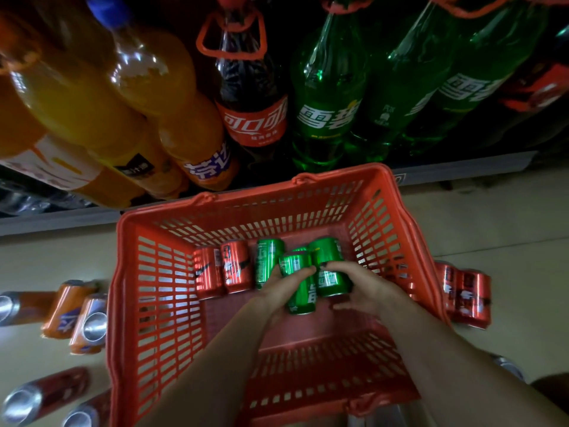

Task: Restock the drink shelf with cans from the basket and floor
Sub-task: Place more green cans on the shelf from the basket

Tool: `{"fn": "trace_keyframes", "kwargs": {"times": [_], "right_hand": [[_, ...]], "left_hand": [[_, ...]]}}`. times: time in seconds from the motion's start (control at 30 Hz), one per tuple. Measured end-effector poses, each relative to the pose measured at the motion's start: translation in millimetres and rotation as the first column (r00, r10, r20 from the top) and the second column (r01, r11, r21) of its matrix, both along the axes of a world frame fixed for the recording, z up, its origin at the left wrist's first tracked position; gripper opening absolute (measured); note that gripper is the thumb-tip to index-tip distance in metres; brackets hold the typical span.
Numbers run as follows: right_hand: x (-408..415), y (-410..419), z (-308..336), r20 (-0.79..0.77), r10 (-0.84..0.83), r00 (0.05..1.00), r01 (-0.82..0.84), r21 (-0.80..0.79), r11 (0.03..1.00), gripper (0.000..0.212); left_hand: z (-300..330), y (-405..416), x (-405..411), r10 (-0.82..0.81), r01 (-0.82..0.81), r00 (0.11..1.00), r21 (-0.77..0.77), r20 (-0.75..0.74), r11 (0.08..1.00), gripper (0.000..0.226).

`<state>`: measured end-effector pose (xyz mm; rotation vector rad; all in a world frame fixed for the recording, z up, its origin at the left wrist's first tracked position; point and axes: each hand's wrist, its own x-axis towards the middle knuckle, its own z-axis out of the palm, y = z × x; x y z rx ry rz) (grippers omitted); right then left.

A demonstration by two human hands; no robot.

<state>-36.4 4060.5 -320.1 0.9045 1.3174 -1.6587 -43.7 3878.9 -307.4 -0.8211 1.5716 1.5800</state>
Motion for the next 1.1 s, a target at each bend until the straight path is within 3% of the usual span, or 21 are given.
{"fn": "trace_keyframes", "kwargs": {"times": [0.07,0.17,0.37,0.6,0.77,0.9,1.1], "right_hand": [[-1,-4,1,0.003,0.007,1.000,-0.007,-0.020,1.000,0.067],[1,-12,0,-0.003,-0.066,0.998,0.066,-0.058,0.996,0.061],[5,-18,10,-0.092,-0.168,0.981,0.155,-0.137,0.978,0.037],[9,-21,102,-0.334,-0.163,0.928,0.155,-0.049,0.987,0.050],[32,-35,252,-0.458,-0.105,0.883,0.124,0.011,0.992,0.059],[38,-47,404,-0.525,-0.098,0.845,0.123,0.013,0.992,0.063],[24,-59,658,-0.695,-0.060,0.716,0.088,0.004,0.996,0.058]], "left_hand": [[-1,-2,2,0.102,-0.105,0.994,0.101,0.039,0.989,0.061],[1,-2,1,0.157,-0.164,0.986,0.171,0.057,0.971,0.053],[7,-2,2,0.168,-0.171,0.985,0.207,0.031,0.963,0.062],[90,-4,1,0.175,-0.144,0.977,0.228,-0.121,0.963,0.073],[222,-20,17,0.168,-0.123,0.963,0.211,-0.210,0.970,0.069],[384,-33,18,0.163,-0.100,0.938,0.212,-0.305,0.972,0.060],[643,-51,11,0.143,-0.057,0.851,0.181,-0.505,0.982,0.069]]}}
